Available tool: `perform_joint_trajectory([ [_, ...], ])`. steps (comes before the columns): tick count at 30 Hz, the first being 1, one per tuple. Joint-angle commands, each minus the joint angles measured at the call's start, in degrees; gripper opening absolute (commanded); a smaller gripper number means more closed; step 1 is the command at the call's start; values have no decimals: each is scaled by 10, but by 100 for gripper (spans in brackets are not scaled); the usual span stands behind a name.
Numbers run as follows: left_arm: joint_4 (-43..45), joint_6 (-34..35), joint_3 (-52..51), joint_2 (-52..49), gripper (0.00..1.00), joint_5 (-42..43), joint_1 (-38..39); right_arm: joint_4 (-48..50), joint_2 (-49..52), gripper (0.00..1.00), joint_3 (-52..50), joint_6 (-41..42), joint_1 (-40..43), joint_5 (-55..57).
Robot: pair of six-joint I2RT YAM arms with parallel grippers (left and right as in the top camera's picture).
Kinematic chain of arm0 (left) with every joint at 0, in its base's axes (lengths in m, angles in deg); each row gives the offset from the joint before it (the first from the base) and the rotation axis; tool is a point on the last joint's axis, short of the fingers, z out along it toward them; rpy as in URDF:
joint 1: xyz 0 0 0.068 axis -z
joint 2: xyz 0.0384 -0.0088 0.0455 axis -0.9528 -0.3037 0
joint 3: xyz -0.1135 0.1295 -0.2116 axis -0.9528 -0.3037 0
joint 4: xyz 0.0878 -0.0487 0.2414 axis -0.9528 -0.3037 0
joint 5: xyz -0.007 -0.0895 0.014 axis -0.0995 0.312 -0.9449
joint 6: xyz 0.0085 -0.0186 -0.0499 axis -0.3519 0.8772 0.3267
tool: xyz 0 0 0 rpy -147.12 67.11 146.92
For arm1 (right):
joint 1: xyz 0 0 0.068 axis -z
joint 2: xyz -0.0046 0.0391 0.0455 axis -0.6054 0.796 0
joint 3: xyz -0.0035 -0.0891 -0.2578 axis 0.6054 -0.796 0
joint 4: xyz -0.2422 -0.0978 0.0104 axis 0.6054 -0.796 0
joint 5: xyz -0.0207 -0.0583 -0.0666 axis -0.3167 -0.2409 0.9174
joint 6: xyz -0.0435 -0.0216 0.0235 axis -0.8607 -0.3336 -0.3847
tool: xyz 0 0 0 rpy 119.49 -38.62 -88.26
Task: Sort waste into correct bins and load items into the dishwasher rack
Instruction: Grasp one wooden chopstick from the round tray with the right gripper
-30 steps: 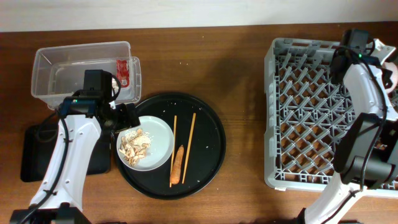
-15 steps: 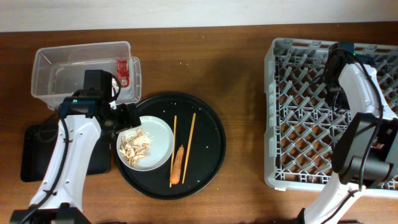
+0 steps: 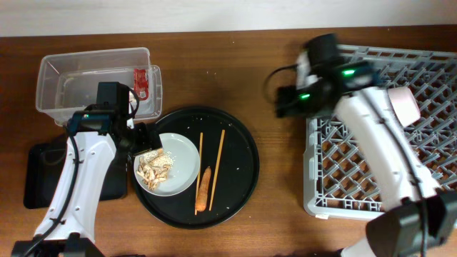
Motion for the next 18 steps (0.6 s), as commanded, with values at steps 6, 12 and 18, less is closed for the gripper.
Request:
perform_joint_trajectory([
  [6,-22,3,1,11,99,-41,-5,53,127,86,-10,158,-195,9],
  [12,-23,3,1,11,99,-41,-12,84,207,78,-10,224,-239,48],
  [18,-23,3,1,11,99,-41,-12,135,255,71,-11,273,-260,57],
])
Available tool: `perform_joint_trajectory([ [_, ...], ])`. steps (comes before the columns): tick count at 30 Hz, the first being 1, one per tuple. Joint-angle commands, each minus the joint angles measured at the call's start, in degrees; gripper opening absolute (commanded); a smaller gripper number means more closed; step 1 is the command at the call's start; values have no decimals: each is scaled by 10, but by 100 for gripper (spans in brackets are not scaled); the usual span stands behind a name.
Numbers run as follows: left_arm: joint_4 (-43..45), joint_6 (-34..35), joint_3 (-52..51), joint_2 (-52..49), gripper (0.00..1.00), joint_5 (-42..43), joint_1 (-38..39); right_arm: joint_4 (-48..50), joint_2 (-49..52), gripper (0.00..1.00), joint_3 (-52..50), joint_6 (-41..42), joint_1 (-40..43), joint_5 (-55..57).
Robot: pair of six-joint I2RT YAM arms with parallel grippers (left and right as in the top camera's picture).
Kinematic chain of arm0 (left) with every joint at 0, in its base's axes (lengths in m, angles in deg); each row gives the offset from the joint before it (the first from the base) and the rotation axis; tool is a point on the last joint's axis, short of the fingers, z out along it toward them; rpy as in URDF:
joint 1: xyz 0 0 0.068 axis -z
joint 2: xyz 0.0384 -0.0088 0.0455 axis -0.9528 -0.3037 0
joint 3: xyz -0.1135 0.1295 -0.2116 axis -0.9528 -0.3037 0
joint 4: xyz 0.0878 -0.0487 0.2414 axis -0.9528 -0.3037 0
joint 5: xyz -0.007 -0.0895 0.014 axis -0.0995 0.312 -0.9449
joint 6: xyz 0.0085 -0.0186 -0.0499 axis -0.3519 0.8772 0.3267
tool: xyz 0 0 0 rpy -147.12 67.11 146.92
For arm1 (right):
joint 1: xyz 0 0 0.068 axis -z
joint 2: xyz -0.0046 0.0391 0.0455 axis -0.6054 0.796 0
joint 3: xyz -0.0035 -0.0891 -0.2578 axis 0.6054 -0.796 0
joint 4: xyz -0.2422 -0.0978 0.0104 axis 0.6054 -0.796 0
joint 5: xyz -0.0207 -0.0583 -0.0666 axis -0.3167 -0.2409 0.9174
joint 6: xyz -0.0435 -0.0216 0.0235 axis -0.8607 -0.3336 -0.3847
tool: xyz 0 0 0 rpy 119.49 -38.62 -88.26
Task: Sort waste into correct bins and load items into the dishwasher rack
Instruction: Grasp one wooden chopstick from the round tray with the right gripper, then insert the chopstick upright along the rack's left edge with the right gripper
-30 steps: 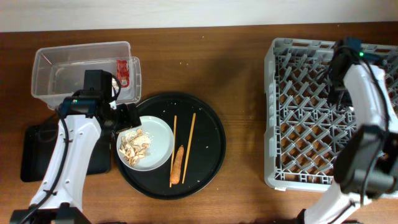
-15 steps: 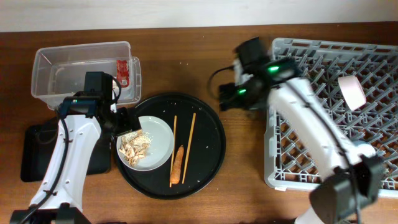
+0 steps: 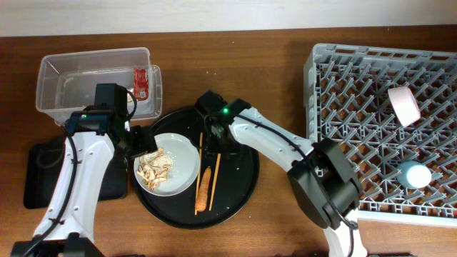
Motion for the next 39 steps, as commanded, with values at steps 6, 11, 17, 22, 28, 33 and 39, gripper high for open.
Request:
perform_joint_trajectory([
  [6,-1,3,1,11,99,-4,-3,12,46,63,-2,73,-30,30],
  [11,-1,3,1,11,99,-4,-3,-1,49,31,-2,91,-34,40],
  [17,-1,3,1,11,99,-4,-3,-5,49,4,-1,91,-34,38],
  [22,-1,3,1,11,99,-4,-3,-21,8,4,31,47,-20,38],
  [28,0,3,1,11,99,-4,-3,-115,-171,4,76,-179,116,55],
  [33,0,3,1,11,99,-4,-3,-227,-199,4,67,-255,297,58],
  [39,0,3,1,11,99,-4,-3,-160,-191,4,-47,-259,374,72],
])
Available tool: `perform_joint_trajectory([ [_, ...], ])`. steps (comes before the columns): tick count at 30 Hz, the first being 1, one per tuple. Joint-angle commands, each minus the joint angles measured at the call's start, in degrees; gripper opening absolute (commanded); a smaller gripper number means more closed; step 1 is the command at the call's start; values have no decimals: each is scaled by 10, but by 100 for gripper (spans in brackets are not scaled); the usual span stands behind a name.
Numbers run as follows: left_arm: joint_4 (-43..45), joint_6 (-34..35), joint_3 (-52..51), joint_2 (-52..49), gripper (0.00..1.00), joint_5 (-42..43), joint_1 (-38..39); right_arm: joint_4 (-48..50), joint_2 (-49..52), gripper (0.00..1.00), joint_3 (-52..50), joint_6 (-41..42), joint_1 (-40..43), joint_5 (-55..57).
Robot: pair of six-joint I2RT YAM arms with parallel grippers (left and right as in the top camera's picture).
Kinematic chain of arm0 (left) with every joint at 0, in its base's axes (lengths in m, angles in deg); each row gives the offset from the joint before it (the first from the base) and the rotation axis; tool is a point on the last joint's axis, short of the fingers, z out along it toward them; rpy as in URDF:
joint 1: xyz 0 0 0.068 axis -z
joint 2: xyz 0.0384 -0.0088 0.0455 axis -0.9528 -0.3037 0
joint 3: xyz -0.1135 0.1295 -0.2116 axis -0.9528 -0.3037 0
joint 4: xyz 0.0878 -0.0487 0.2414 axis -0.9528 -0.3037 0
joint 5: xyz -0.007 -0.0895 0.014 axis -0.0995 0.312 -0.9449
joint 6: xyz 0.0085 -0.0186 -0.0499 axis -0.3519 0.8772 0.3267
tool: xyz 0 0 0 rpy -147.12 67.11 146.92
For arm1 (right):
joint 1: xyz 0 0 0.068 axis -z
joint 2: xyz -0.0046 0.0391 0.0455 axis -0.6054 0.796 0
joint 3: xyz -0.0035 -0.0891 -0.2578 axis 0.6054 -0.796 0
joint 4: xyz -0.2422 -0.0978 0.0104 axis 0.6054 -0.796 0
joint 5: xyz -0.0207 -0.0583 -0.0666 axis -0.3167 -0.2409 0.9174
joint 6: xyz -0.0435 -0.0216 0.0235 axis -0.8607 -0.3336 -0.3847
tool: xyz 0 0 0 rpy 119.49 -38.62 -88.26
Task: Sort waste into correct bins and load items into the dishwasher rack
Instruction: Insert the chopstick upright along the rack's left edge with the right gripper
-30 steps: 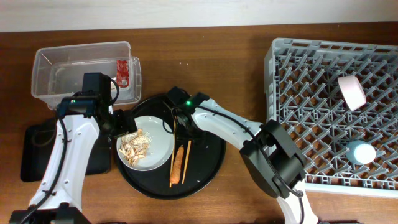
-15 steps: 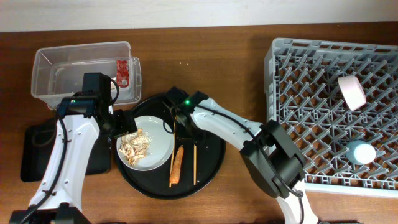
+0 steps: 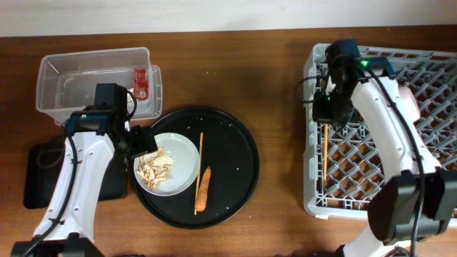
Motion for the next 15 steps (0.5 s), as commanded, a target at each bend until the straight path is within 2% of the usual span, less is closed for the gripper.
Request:
perform_joint_trajectory([
  [1,0,3,1,11,99,-5,-3,35,4,4,-51,-17,20,12],
  [3,0,3,1,11,99,-4,-3,50,4,5,-75,-21,20,12],
  [4,0,3,1,11,99,-5,-3,60,5,9,-86,-21,19,12],
  [5,0,3,1,11,99,-5,-3,70,5,25,-92,-21,19,12],
  [6,0,3,1,11,99,-5,-3,73,5,36,-92,-21,19,12],
  [10,0,3,1,11,99,-5,-3,36,-15,41,-54,-20,19,8],
  [13,0,3,1,11,99,-5,-3,14,-62,44,-9,-20,6,-47],
  [15,0,3,1,11,99,24,-3,9,-92,48,-6,-16,-14,-81],
])
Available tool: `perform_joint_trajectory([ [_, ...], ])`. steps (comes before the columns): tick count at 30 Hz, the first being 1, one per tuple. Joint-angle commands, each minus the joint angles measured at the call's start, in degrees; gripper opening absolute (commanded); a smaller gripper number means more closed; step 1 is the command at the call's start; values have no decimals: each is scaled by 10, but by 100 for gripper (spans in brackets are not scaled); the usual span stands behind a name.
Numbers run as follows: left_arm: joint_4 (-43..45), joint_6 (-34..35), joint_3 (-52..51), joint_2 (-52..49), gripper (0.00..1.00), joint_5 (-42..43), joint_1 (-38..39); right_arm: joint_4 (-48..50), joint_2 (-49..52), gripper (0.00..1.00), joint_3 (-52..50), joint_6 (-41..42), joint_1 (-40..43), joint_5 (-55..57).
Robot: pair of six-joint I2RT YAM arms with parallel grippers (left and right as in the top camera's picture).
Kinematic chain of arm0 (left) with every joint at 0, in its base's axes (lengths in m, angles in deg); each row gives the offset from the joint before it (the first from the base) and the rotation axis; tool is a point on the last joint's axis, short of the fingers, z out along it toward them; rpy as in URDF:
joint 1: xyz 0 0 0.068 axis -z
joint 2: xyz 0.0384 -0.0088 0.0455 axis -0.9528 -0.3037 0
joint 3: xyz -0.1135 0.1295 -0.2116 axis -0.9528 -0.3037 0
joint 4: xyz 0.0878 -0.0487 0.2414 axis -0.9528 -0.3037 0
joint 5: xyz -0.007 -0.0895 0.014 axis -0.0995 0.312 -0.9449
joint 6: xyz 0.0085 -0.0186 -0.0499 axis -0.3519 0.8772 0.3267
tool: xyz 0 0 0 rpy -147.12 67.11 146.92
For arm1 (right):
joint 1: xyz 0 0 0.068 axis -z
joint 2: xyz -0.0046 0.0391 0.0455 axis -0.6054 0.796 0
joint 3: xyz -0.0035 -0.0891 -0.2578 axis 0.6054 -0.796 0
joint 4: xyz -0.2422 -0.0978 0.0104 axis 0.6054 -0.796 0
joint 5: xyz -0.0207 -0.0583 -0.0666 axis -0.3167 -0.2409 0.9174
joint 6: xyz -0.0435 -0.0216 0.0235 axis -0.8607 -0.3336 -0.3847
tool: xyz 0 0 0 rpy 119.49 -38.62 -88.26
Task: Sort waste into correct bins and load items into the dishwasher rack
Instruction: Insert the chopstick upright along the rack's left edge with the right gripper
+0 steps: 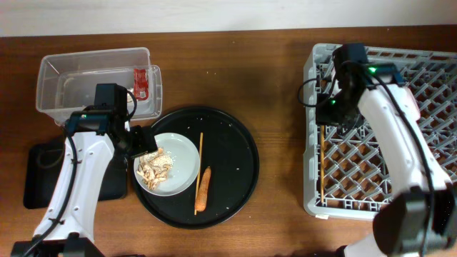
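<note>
My left gripper (145,140) is shut on the left rim of the white plate (182,153), which carries food scraps (155,168) and sits on the round black tray (235,168). One chopstick (199,171) and a carrot (203,189) lie on the tray. A second chopstick (321,164) lies flat along the left side of the grey dishwasher rack (314,207). My right gripper (334,120) hovers just above that chopstick's far end, open and apart from it.
A clear plastic bin (50,75) at the back left holds a red wrapper (141,81). A black bin (36,178) sits at the left, under my left arm. A pink cup (408,106) lies in the rack behind my right arm.
The chopstick in the rack now lies flatter and reaches farther toward the front. My right gripper has shifted slightly right and let it go. The left arm is unchanged.
My right gripper was first over the rack's left edge, with two chopsticks on the tray. Then it was down on the tray at the right chopstick. Later it held that chopstick over the rack, where the chopstick now lies. My left gripper stayed on the plate throughout.
</note>
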Motion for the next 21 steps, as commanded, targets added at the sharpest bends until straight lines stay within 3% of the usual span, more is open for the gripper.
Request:
perform_joint_trajectory([
  [1,0,3,1,11,99,52,1,-19,-45,48,16,15,-21,-44],
  [7,0,2,-15,7,99,67,162,-50,-76,50,16,9,63,-38],
  [10,2,4,-48,-11,99,67,242,-80,-78,50,15,-41,109,-37],
  [21,43,16,-76,-102,99,88,399,-86,-78,50,14,-49,110,-38],
])
